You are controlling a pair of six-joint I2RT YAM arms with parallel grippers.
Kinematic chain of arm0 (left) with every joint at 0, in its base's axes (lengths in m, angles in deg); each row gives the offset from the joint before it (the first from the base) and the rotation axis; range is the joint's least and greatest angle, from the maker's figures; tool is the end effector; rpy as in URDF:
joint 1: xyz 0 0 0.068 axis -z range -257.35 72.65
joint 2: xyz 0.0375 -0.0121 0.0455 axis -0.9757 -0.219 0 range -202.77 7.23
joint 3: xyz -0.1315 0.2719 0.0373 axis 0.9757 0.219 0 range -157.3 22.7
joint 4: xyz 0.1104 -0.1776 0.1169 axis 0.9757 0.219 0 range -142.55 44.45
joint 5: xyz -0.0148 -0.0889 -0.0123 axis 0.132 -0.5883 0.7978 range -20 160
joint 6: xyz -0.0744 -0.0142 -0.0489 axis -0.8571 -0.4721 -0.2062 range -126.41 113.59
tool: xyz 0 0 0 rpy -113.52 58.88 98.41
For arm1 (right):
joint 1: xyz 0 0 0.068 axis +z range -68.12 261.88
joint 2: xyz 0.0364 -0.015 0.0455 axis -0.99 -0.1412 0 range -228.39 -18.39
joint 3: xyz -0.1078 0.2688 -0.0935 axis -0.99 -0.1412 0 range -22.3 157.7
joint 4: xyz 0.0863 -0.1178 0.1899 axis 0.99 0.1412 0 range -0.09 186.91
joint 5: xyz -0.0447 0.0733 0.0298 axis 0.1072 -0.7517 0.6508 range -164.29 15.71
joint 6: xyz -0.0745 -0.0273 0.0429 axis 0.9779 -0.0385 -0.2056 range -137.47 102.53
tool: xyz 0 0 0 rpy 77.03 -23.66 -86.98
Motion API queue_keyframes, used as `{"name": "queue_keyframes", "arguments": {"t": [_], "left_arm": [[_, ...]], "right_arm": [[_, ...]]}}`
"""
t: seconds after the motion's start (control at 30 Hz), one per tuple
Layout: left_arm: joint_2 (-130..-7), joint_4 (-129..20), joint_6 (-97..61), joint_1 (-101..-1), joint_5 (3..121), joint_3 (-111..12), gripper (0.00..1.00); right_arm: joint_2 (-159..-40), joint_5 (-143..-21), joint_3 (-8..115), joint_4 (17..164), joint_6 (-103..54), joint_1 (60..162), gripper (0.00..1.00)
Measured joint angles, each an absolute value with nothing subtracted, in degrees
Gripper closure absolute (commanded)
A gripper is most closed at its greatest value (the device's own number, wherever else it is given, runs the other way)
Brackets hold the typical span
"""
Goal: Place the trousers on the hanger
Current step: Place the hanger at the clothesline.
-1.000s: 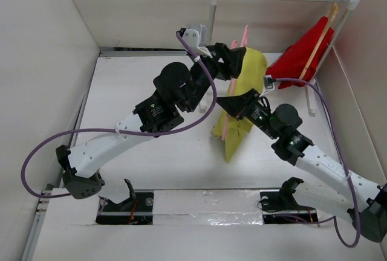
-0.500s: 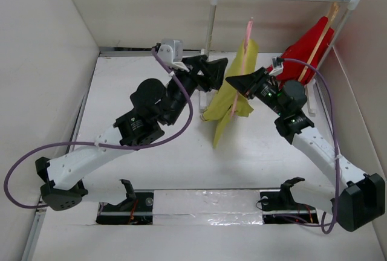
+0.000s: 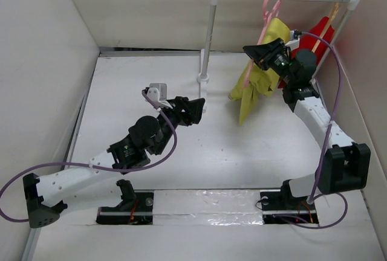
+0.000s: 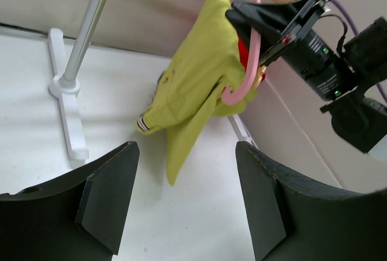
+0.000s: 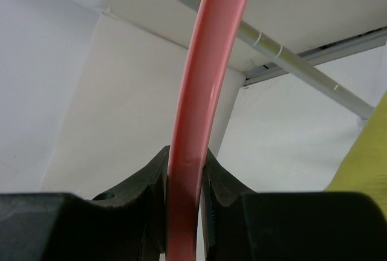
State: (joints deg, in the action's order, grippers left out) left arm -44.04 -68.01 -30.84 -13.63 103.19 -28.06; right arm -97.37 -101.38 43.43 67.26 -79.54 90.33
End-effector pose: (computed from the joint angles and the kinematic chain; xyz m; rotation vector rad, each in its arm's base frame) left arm 0.1252 -0.1537 0.4393 -0.0385 1.4123 -0.9109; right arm 0.3274 0.0858 0.4360 0.2981 1.5399 1.3238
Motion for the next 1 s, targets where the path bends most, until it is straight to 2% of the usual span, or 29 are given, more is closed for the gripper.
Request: {"name": "queue_keyframes", "arguments": {"t": [0.47,0.93,1.0], "left_arm": [[-42.9,-66.5,-38.3,-13.3,104.7,-18.9,0.39],[-43.0,-67.0,-42.8,-12.6,104.5,-14.7,0.39],[-42.8,-67.1,-43.1,-12.6,104.5,-13.9,0.39]], "right_arm": [[-109.0,-108.7,53.2,67.6,-81.1,82.7,1.0],[-115.0,-110.6,57.5,66.3,-82.5,81.9,1.0],[-115.2,-110.8,56.8,65.6,-82.3,81.9,0.93]]}}
